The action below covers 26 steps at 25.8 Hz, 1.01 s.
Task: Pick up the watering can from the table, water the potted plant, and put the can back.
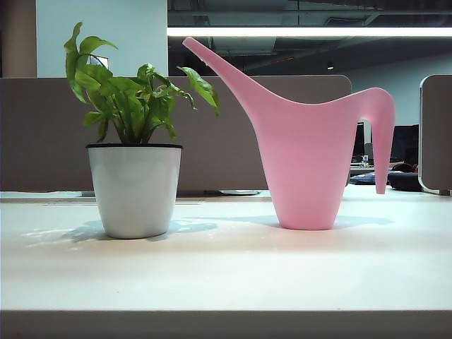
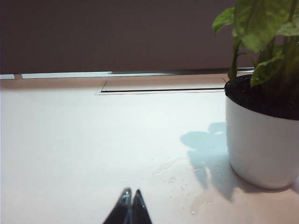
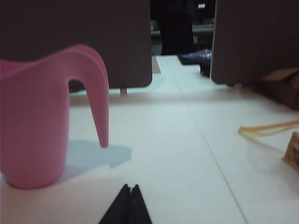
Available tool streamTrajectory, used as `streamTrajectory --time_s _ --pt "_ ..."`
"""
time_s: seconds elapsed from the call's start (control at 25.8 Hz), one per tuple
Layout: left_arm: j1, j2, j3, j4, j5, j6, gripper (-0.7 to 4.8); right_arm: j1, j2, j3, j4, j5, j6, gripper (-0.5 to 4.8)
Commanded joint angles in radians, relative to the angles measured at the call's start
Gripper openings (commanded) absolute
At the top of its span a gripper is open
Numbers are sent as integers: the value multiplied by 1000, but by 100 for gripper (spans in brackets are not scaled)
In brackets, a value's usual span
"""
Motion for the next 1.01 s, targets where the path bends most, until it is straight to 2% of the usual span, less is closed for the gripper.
streamTrajectory --time_s 0.04,0.47,0.58,0.66,0.74,0.85,1.01 --pt "2 0 4 10 7 -4 -5 1 -2 -6 0 -48 0 -1" --pt "2 0 4 10 10 -4 -5 1 -2 -5 0 -50 -16 -2" --pt "2 0 11 9 63 -16 -5 1 -2 2 2 -50 -18 -2" --pt "2 0 50 -16 72 -114 -5 9 0 37 -7 -53 -16 -3" --pt "2 1 108 -71 86 -145 -5 20 5 80 -20 -45 3 -4" --pt "2 30 241 -180 163 -132 -5 32 48 199 -65 14 5 -4" --pt "2 141 372 -242 251 -81 -5 29 156 345 -154 12 0 -4"
